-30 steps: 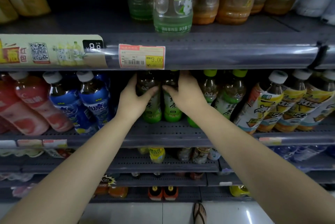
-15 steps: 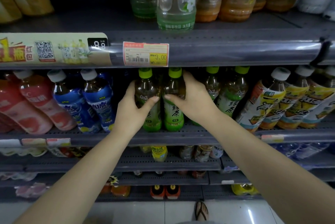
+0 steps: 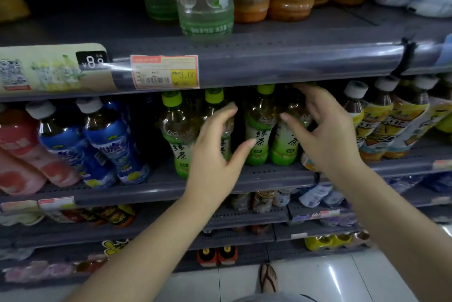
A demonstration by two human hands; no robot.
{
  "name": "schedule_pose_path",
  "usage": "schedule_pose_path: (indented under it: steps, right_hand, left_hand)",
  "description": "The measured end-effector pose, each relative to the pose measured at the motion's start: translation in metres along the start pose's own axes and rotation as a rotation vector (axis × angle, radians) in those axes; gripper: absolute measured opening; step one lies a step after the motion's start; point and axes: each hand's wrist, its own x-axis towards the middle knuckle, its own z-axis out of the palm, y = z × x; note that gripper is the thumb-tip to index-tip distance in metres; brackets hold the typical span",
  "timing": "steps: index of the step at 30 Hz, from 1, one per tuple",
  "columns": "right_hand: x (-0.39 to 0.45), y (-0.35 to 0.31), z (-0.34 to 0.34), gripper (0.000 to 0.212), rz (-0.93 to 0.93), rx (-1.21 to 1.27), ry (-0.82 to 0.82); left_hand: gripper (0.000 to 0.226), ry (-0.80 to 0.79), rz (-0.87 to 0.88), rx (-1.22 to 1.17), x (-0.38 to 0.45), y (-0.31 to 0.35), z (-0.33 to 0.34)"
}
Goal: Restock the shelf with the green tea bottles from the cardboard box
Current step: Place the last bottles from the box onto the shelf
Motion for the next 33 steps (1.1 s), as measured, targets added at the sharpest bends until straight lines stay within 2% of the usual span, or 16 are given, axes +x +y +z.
schedule_pose_path:
  steps: [3, 6, 14, 21, 28, 33]
  right_hand:
    - [0.002, 0.005, -0.002, 0.045, -0.012, 0.031, 0.087]
    - [0.004, 0.008, -0.002, 0.043, 0.028, 0.028, 0.150]
    - [0.015, 0.021, 0.014, 0.068, 0.221, 0.014, 0.086]
    - [0.014, 0.029, 0.025, 0.072, 0.224, -0.036, 0.096]
    - [0.017, 0.031, 0.016, 0.065, 0.153, -0.122, -0.014]
    - [0.008, 0.029, 0.004, 0.069, 0.102, -0.126, -0.079]
  left_hand:
    - [0.061, -0.054, -0.017, -0.046, 0.010, 0.006, 0.027]
    - [0.072, -0.031, -0.023, -0.005, 0.020, 0.010, 0.043]
    - [0.081, 0.008, -0.100, 0.048, 0.044, -0.009, 0.066]
    - [0.078, -0.018, -0.068, 0.218, 0.046, -0.020, 0.076]
    - [0.076, -0.073, -0.046, 0.332, 0.038, -0.014, 0.074]
    - [0.078, -0.117, -0.042, 0.319, 0.028, -0.012, 0.067]
